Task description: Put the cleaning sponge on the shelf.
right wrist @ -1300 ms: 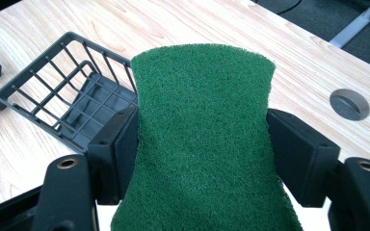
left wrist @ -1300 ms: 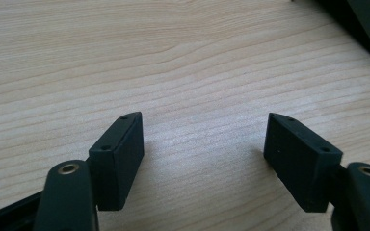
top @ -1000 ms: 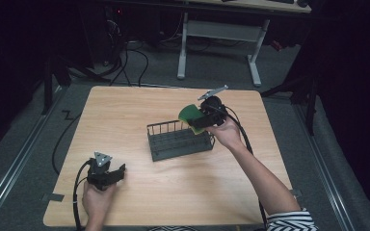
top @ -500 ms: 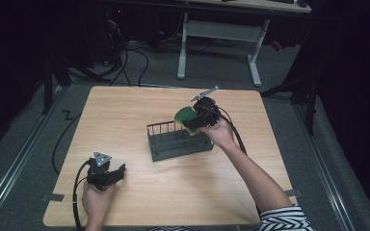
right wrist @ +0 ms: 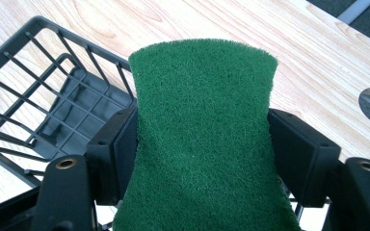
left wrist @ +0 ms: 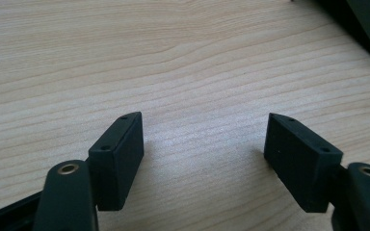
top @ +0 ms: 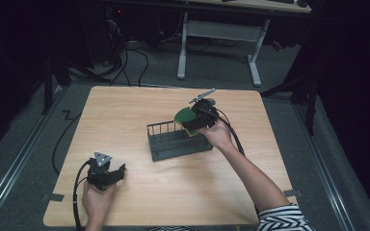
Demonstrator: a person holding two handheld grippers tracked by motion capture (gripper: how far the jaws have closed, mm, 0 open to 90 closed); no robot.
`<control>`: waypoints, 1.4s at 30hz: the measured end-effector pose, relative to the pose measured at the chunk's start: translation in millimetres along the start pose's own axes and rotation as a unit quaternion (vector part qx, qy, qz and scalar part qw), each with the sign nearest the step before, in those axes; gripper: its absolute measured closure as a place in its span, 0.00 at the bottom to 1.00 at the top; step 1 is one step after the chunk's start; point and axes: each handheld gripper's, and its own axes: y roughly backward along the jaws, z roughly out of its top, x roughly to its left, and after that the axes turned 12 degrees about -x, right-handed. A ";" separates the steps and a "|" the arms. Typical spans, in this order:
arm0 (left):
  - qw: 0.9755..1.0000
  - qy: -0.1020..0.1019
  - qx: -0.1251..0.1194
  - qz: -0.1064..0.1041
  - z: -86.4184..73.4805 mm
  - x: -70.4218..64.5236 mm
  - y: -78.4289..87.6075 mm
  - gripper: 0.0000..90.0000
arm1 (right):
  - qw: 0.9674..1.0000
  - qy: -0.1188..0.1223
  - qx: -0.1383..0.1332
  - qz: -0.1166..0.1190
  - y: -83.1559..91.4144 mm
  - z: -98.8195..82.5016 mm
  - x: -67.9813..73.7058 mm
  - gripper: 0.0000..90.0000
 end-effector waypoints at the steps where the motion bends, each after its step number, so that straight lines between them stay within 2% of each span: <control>1: 1.000 0.000 0.000 0.000 0.0 0.0 0.0 0.34 | 1.000 0.002 0.002 -0.001 -0.8 -1.0 0.4 0.34; 2: 1.000 0.000 -0.001 0.000 -0.1 -0.1 -0.1 0.34 | 1.000 -0.001 0.007 -0.004 -1.5 -2.2 1.8 0.34; 5: 1.000 0.000 0.000 0.000 0.0 0.0 0.0 0.34 | 1.000 0.012 0.015 -0.006 -4.9 -6.4 3.4 0.34; 11: 1.000 0.000 0.000 0.000 0.0 0.0 0.0 0.34 | 1.000 0.001 0.015 -0.009 -5.6 -9.4 5.6 0.34; 16: 1.000 0.000 0.000 0.000 0.0 0.0 0.0 0.34 | 1.000 0.005 0.014 -0.010 -4.7 -11.7 7.1 0.34; 17: 1.000 0.000 0.000 0.000 0.0 0.0 0.0 0.34 | 1.000 0.012 0.014 -0.011 -5.0 -12.7 8.1 0.34; 22: 1.000 0.000 0.000 0.000 0.1 0.0 0.0 0.34 | 1.000 0.005 0.019 -0.006 -5.7 -17.5 9.6 0.34; 32: 1.000 0.000 0.000 0.001 0.1 -0.1 -0.1 0.34 | 1.000 0.011 0.029 0.000 -6.5 -23.4 11.6 0.34; 42: 1.000 0.000 0.000 0.001 0.1 -0.1 -0.1 0.34 | 1.000 0.006 0.016 0.017 -4.3 -25.8 8.9 0.30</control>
